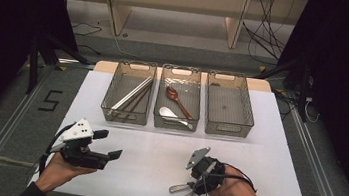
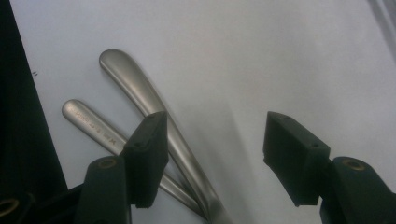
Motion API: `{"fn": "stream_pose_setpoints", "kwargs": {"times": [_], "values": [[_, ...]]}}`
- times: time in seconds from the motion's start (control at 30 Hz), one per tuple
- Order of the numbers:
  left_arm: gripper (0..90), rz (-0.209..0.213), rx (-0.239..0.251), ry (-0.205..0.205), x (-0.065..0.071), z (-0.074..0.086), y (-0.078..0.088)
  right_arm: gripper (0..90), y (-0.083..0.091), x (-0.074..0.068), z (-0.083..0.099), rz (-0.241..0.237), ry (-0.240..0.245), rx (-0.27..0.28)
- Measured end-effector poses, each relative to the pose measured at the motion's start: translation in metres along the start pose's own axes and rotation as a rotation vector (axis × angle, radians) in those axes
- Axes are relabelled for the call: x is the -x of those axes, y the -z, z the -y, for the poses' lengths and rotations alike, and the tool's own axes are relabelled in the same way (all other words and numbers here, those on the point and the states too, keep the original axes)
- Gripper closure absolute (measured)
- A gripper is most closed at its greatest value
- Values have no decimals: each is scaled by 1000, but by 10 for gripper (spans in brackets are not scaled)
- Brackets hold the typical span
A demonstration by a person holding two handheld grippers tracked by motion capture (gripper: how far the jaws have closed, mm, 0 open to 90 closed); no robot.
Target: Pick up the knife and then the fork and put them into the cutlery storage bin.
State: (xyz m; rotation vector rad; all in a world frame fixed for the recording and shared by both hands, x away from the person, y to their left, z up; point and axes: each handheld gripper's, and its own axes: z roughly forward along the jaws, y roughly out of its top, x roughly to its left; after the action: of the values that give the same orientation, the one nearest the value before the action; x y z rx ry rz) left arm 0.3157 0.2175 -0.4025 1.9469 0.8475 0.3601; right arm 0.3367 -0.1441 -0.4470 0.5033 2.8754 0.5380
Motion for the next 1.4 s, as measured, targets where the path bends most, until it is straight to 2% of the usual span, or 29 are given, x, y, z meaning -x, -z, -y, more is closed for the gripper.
{"fn": "stream_pose_setpoints", "kwargs": {"times": [0.23, 0.5, 0.63, 0.7, 0.9, 1.13, 1.2, 1.23, 1.27, 1.4], "values": [[170, -8, -8, -19, 1, 1, 0, 452, -4, 1, 0, -8, 16, -30], [170, -3, -12, -20, 2, 1, -1, 477, -5, 0, 2, -25, 49, -63], [170, -3, -11, -24, 3, 1, -1, 498, -5, -1, 3, -33, 49, -74], [170, -3, -11, -23, 3, 1, -1, 505, -6, -1, 3, -32, 66, -85], [171, -4, -12, -25, 3, 1, -2, 548, -7, -2, 2, -25, 77, -92], [171, -3, -13, -25, 3, 0, -2, 598, -9, -2, 0, -40, 89, -109], [171, -6, -12, -26, 3, 0, -2, 618, -10, -2, -1, -40, 94, -124], [172, -5, -14, -27, 3, 0, -2, 623, -12, -3, -1, -23, 99, -142], [172, -5, -12, -26, 3, 0, -2, 632, -12, -2, -1, -32, 85, -143], [173, -4, -15, -25, 3, 1, -3, 697, -12, -2, -2, -54, 80, -146]]}}
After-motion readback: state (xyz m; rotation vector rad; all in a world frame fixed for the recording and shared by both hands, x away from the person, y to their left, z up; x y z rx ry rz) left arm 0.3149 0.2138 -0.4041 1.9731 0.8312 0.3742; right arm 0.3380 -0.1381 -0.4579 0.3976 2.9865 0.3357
